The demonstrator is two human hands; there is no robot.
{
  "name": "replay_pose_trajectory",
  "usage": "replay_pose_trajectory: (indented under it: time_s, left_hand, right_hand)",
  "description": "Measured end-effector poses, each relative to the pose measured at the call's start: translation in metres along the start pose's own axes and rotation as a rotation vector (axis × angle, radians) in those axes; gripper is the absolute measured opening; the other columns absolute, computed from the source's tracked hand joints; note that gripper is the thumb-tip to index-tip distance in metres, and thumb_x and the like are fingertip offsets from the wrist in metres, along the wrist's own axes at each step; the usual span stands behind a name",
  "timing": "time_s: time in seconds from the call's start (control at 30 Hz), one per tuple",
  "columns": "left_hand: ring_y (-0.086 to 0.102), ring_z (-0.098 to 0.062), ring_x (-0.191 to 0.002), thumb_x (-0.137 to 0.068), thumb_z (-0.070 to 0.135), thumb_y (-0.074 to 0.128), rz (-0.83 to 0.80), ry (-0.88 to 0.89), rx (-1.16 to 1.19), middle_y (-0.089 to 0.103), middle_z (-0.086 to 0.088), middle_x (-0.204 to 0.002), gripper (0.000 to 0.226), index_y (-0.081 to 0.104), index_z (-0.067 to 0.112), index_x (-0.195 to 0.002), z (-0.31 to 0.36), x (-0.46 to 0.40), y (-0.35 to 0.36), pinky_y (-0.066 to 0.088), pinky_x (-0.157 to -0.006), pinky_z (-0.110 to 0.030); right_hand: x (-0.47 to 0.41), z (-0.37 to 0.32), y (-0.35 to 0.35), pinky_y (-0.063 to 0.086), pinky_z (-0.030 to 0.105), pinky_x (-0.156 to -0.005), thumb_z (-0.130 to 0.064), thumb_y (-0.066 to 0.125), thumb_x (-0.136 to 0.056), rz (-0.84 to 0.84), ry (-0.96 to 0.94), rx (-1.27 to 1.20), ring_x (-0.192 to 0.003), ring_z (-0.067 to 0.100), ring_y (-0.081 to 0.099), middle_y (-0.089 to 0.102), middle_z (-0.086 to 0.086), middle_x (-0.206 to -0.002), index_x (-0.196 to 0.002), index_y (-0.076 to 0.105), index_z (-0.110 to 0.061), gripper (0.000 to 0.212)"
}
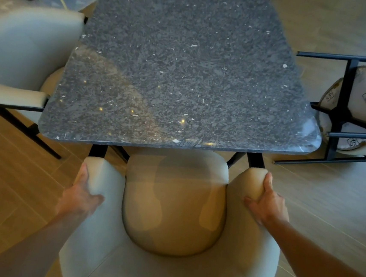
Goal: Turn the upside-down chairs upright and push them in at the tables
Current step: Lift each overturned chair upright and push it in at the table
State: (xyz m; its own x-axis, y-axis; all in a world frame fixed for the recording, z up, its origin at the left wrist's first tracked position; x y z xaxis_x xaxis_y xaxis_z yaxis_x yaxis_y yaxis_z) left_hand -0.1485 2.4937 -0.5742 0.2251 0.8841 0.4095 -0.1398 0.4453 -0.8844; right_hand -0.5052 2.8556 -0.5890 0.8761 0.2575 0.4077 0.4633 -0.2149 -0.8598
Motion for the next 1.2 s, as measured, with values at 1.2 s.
replay_pose_trajectory:
  time_s: [1.2]
  left_hand:
    - [0.032, -0.044, -0.147, -0.076, 0.085, 0.062, 0.017, 0.094, -0.088, 0.016, -0.015, -0.167, 0.112, 0.006, 0.043, -0.163, 0.052, 0.013, -0.033, 0.032, -0.111, -0.069]
  right_hand:
    - [0.014, -0.031, -0.029, 0.017, 0.065, -0.12, -0.092, 0.032, -0.082, -0.028, -0.111, 0.091, -0.156, 0.042, 0.012, 0.001, 0.014, -0.173, -0.162, -0.007, -0.046, 0.101]
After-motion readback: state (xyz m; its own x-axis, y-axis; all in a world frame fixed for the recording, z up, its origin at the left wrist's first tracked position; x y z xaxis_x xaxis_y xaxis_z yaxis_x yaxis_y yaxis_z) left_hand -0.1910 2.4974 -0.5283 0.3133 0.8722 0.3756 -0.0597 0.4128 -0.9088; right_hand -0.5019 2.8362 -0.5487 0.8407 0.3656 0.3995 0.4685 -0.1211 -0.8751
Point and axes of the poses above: each hand's wrist, its own x-axis away from the middle knuckle, its own y-axis out of the palm, z = x × y, the point moved 2 cm from there along -x, towards the middle knuckle
